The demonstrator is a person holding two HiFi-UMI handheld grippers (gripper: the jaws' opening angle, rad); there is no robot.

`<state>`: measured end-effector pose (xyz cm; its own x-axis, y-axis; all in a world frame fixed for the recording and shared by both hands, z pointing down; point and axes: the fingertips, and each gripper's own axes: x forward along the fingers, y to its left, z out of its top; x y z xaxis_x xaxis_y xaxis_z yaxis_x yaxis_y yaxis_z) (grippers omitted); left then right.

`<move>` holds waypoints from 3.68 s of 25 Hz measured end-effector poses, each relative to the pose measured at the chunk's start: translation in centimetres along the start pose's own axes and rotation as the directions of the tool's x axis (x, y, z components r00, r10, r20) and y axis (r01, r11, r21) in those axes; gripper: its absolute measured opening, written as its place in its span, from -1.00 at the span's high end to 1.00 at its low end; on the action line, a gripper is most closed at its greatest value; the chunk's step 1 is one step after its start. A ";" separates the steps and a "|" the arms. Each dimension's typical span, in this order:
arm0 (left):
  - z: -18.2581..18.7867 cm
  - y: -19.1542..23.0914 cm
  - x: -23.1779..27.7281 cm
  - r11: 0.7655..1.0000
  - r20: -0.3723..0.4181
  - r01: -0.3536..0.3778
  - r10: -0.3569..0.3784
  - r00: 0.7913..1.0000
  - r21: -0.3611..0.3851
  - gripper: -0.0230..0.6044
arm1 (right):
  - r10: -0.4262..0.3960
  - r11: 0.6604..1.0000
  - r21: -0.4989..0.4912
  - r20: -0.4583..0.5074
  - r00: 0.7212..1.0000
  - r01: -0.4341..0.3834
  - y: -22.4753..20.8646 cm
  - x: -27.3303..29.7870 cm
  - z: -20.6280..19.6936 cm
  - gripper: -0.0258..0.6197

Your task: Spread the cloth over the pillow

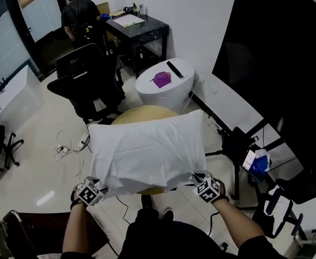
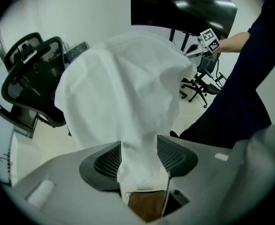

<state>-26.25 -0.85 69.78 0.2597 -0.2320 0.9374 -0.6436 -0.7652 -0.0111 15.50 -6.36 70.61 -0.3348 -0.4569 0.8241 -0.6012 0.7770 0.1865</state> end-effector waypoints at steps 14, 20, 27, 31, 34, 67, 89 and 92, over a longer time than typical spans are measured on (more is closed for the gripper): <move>8.9 -11.5 7.0 0.876 0.053 -0.219 0.218 0.975 0.431 0.19 | -0.014 1.000 0.000 0.062 0.998 0.014 -0.8 0.0 1.0 0.89; 9.1 -10.9 8.8 0.782 0.095 -0.411 0.418 0.903 0.469 0.14 | -0.008 1.000 0.000 0.074 0.997 0.008 -0.7 0.0 1.2 0.89; 10.0 -9.3 8.4 0.778 0.127 -0.469 0.461 0.878 0.417 0.53 | -0.007 1.000 -0.005 0.079 0.997 0.007 -0.8 -0.4 1.7 0.89; 9.9 -9.5 8.0 0.777 0.138 -0.442 0.428 0.893 0.448 0.91 | -0.007 1.000 0.002 0.081 0.997 0.007 -1.0 -0.6 1.6 0.89; 9.6 -10.8 6.7 0.775 0.127 -0.387 0.377 0.917 0.499 0.92 | -0.010 1.000 0.015 0.083 0.996 0.008 -1.2 -1.0 1.6 0.89; 7.2 -9.8 7.1 0.788 0.030 -0.198 0.222 0.975 0.583 0.92 | 0.049 0.937 0.335 0.162 0.986 -0.102 -11.5 -3.5 -3.3 0.51; 7.0 -8.6 8.1 0.899 -0.131 -0.221 0.288 0.948 0.378 0.92 | 0.366 0.910 0.161 0.123 0.923 -0.382 -11.8 8.0 -5.3 0.89; 6.9 -8.6 8.1 0.891 -0.117 -0.237 0.303 0.946 0.386 0.92 | 0.305 0.936 0.150 0.102 0.947 -0.317 -13.0 7.6 -5.9 0.89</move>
<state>-13.62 -0.29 75.08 -0.0335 -0.3807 0.9241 -0.3570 -0.8590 -0.3669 25.05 -17.41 77.55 -0.5739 -0.2399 0.7830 -0.5654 0.8078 -0.1669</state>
